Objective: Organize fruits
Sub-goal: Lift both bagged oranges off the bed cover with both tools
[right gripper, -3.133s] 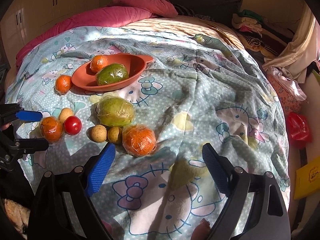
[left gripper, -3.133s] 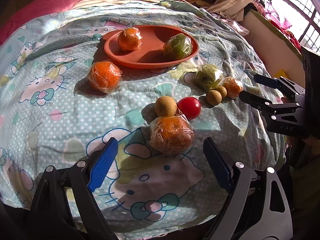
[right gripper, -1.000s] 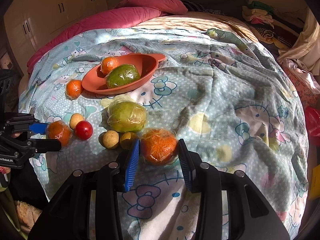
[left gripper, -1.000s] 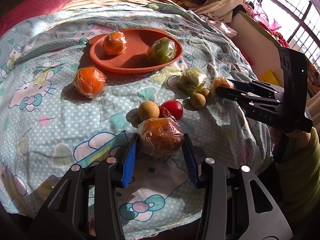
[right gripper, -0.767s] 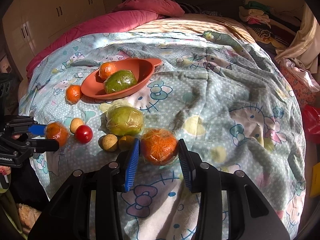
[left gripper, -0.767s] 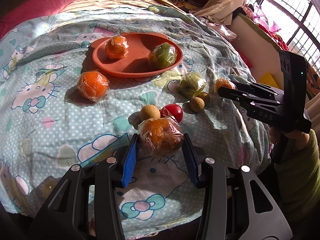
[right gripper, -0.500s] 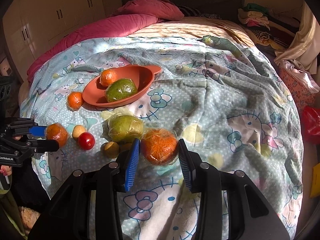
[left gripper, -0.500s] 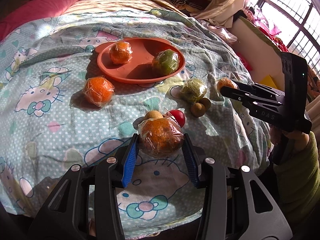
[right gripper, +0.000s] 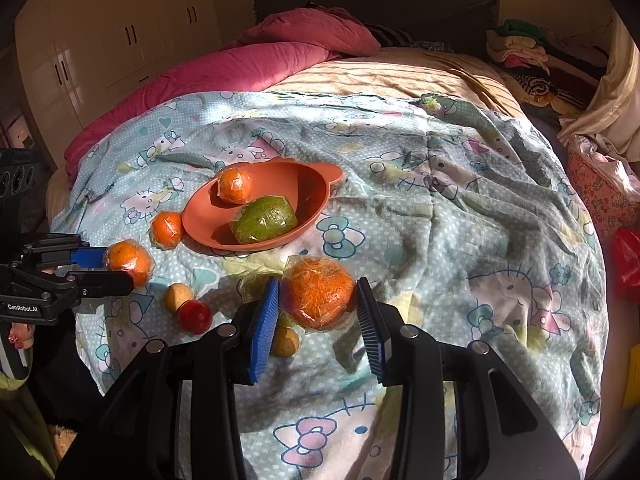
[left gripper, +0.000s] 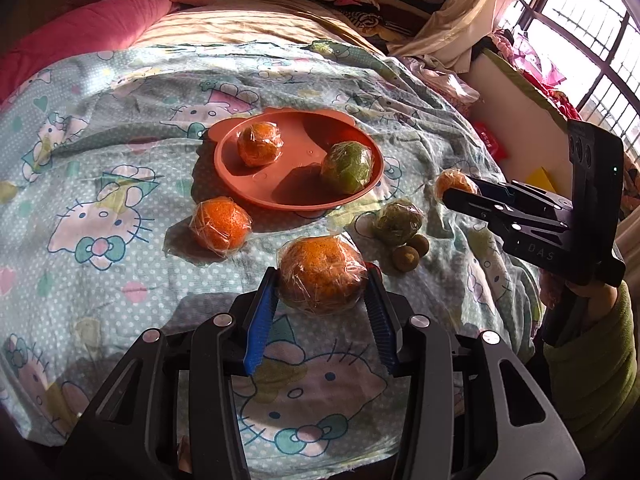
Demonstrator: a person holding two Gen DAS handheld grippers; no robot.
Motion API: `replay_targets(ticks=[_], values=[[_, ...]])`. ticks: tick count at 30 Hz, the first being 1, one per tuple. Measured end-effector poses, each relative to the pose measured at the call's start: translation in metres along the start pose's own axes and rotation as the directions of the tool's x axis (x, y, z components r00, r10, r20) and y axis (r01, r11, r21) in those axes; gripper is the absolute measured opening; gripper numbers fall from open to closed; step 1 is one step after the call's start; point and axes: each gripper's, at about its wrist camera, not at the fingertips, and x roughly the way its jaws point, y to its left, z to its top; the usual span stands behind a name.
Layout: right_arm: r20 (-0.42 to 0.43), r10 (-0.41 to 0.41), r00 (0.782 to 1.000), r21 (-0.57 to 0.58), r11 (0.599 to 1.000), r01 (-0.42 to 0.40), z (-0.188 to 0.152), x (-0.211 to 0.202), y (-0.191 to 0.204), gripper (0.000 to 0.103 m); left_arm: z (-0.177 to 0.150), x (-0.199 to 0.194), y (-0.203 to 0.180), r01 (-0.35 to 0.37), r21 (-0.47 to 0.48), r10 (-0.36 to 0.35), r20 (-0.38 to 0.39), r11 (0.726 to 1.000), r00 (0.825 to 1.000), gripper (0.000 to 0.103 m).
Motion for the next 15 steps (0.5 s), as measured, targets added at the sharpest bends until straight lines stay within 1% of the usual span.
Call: replay_targets(ticks=[15], values=[[0.023,0.015,1.0,-0.026,1.0,-0.014,0.023,0.003,0.008,0.037,0.024,-0.001,0.01,-0.009,-0.017,0.01,0.031,1.0,0.999,0.035]])
